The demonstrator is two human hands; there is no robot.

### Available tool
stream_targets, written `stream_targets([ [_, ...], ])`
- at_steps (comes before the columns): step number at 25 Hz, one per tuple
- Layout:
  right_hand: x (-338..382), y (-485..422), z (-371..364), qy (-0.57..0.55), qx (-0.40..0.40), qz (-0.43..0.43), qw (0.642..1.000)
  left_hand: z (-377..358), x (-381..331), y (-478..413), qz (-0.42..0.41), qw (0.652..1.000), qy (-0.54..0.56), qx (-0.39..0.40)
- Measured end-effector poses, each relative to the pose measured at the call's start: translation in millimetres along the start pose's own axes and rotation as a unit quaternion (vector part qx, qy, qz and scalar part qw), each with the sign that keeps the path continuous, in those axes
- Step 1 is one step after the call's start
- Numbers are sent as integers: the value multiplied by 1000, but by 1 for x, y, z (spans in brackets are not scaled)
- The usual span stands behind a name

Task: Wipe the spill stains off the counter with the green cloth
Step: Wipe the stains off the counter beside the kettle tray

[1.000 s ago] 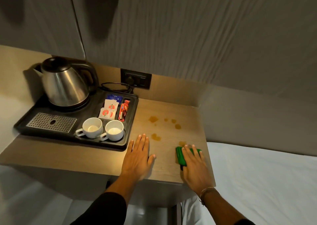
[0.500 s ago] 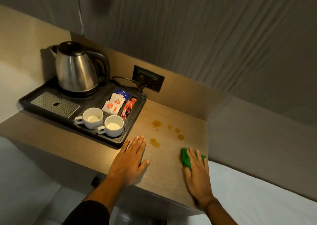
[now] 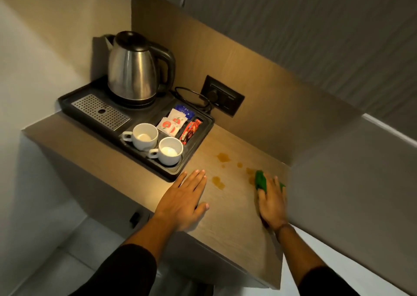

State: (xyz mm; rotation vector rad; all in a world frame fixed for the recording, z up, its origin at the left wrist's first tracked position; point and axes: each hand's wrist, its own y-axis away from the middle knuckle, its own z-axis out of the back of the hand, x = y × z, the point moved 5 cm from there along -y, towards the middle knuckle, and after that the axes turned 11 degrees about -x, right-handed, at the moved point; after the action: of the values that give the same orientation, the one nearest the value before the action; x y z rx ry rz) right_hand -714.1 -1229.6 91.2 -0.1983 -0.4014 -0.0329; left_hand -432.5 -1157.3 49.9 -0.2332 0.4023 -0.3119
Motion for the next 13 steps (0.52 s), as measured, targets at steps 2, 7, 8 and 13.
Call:
stream_targets([
  [2,32,-19,-18,7,6,13,1000,-1,-1,0,3,1000,2,-2],
  [7,10,30,-15,-38,48,144,988,-2,1,0,3,1000,-3,-23],
  [8,4,20,-14,-39,40,125,991,-3,0,0,0,1000,-4,-25],
  [13,72,-56,-38,11,17,32,999,0,-1,0,4,1000,2,-9],
])
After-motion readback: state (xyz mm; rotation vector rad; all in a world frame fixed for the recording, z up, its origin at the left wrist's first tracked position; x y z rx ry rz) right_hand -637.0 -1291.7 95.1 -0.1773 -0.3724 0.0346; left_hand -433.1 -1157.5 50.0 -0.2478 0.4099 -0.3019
